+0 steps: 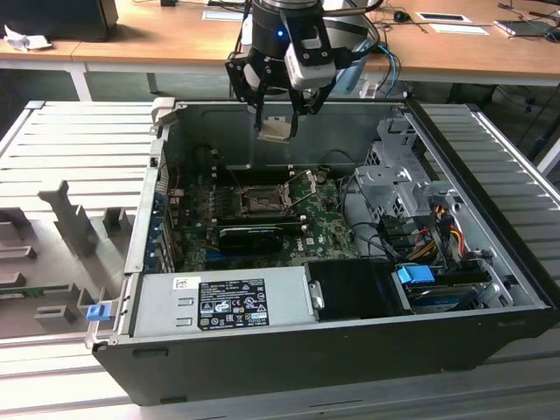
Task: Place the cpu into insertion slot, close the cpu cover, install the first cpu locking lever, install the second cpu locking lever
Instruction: 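Place the cpu into insertion slot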
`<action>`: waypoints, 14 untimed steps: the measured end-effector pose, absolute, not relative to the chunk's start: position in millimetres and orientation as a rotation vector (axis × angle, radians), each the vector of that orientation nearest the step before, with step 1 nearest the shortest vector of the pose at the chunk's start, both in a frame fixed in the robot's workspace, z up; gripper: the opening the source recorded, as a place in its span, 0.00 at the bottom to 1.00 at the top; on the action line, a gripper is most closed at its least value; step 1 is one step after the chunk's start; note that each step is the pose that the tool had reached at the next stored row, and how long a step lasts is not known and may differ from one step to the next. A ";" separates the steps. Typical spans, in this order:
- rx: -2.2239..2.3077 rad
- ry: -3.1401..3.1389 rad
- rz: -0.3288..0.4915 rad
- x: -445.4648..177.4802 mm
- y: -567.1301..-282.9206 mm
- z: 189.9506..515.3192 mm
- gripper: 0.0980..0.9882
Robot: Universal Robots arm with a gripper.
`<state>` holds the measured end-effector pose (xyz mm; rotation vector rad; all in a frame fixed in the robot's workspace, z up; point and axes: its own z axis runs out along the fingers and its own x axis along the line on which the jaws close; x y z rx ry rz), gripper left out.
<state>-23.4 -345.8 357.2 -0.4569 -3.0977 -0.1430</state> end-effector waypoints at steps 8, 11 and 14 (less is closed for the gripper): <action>-0.506 -3.092 -0.143 -23.4 -345.8 357.2 0.48; -0.528 -3.089 -0.143 -23.4 -345.8 357.2 0.48; -0.540 -3.087 -0.143 -23.4 -345.8 357.2 0.48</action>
